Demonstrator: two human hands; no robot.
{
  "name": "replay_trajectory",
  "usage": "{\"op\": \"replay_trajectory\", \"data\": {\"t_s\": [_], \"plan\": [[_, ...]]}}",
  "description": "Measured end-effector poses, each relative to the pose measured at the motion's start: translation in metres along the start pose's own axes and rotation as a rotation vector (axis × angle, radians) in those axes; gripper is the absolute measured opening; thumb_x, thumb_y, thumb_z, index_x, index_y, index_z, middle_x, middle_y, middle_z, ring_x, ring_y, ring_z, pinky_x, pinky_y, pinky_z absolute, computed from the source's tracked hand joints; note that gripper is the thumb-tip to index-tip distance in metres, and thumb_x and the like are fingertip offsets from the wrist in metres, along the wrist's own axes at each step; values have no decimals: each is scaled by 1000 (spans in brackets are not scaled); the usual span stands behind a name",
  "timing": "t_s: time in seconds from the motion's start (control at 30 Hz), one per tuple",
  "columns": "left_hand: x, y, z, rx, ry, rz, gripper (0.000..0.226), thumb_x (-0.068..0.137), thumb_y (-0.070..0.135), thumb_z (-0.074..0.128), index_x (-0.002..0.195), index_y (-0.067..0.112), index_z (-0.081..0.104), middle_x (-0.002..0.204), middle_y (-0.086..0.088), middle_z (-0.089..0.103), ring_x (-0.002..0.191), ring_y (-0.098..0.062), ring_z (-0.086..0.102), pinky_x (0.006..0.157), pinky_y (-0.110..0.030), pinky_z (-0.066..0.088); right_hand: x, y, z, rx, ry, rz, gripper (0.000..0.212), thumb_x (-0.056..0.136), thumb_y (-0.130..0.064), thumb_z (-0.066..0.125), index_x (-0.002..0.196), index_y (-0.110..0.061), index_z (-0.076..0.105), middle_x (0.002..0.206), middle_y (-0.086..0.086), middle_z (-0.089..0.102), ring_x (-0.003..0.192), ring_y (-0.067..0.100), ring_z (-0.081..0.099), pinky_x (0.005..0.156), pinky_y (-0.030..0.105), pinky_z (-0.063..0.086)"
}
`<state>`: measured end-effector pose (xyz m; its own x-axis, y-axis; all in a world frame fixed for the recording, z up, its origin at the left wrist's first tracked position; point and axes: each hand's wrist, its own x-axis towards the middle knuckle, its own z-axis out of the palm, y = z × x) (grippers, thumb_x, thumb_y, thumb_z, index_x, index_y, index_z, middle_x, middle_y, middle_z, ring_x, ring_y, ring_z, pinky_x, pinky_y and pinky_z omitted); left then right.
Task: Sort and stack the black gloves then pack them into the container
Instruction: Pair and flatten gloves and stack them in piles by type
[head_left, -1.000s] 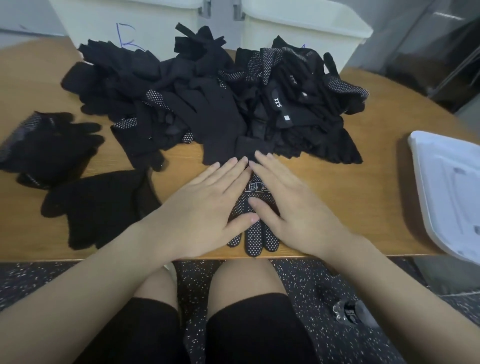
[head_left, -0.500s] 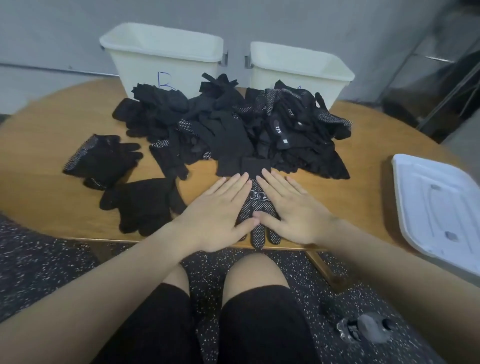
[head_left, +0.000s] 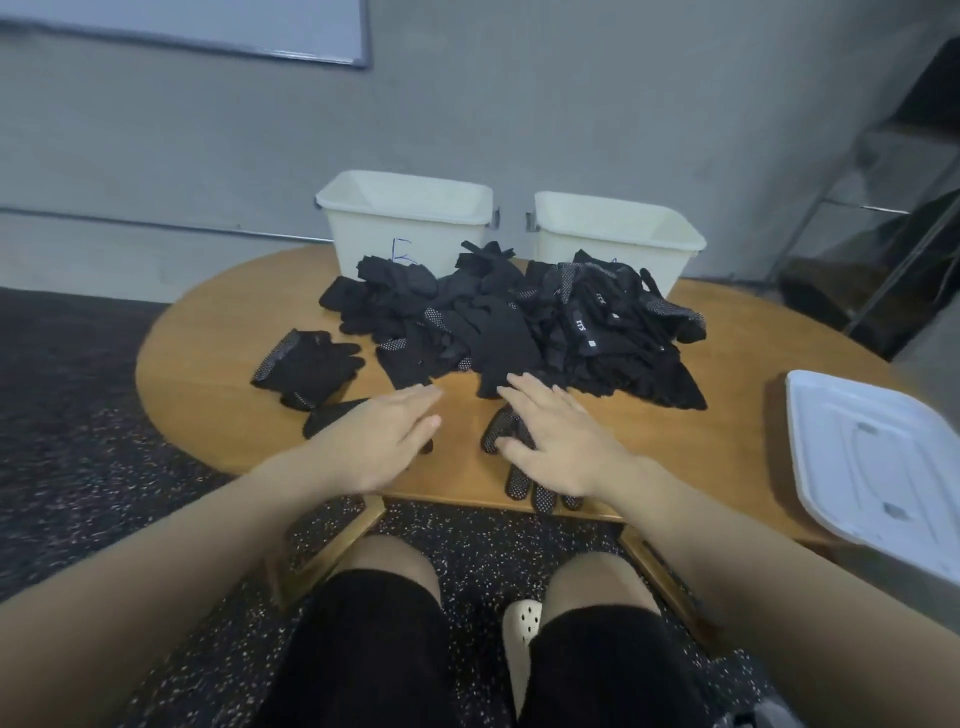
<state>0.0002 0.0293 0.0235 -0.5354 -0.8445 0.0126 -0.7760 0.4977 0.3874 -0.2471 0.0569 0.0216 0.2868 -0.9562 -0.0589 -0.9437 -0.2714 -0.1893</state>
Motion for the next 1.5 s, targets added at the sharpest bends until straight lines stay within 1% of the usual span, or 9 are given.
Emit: {"op": "replay_trajectory", "data": {"t_s": [0.1,0.33,0.57,0.77,0.9,1.07,1.27,1.37,1.5], "plan": [[-11,-35,-15,-47,105,-156,46,111,28,40,155,15,42,159,-2,44,147,-19,39,117,-25,26,14,-29,4,-6,15,-85,65,107,-42,40,164,-18,19,173,-3,6,159,11,-1,129,36,-1],[-32,-104,-32,11,272,-303,44,110,24,42,152,16,47,161,-5,40,149,-25,32,123,-41,23,63,-88,10,102,30,-144,62,110,-41,37,164,-16,20,172,0,16,159,14,8,128,34,9],[-14,-141,-41,-79,245,-441,49,107,39,48,151,17,47,145,-8,54,137,-29,43,116,-45,36,110,-116,8,175,-15,-147,58,111,-39,36,162,-14,24,170,1,23,158,16,15,124,31,16],[-1,-153,-36,-67,243,-389,47,97,50,63,139,29,58,128,3,58,123,-21,47,109,-44,41,157,-119,25,169,-40,-181,56,106,-35,50,158,-18,37,164,-1,37,148,23,38,120,35,30],[1,-162,-29,-79,319,-379,32,92,51,68,117,30,63,113,10,52,112,-16,46,102,-41,40,178,-119,31,163,16,-205,50,102,-27,59,151,-21,49,154,-3,50,137,24,50,115,39,38],[6,-171,-30,-217,392,-370,17,91,38,73,84,39,58,98,17,53,106,-21,53,102,-51,43,190,-119,30,66,122,-290,30,104,-27,58,131,-24,70,128,-6,64,115,21,60,107,37,38],[11,-177,-34,-303,488,-324,20,94,36,70,76,34,60,84,12,65,84,-12,61,96,-58,47,199,-113,23,216,234,-325,23,104,-24,58,118,-22,76,109,-3,67,103,22,63,92,41,49],[13,-170,-43,-343,541,-287,17,96,35,68,82,27,63,83,10,67,83,-10,62,91,-50,51,200,-111,14,327,288,-328,22,103,-24,56,114,-23,75,107,-5,67,102,18,63,92,45,52],[14,-142,-66,-504,577,-280,20,103,32,59,91,17,66,81,8,64,70,4,56,68,-18,45,189,-111,-10,459,363,-298,20,102,-22,55,107,-19,74,99,-6,69,94,12,64,88,41,53]]}}
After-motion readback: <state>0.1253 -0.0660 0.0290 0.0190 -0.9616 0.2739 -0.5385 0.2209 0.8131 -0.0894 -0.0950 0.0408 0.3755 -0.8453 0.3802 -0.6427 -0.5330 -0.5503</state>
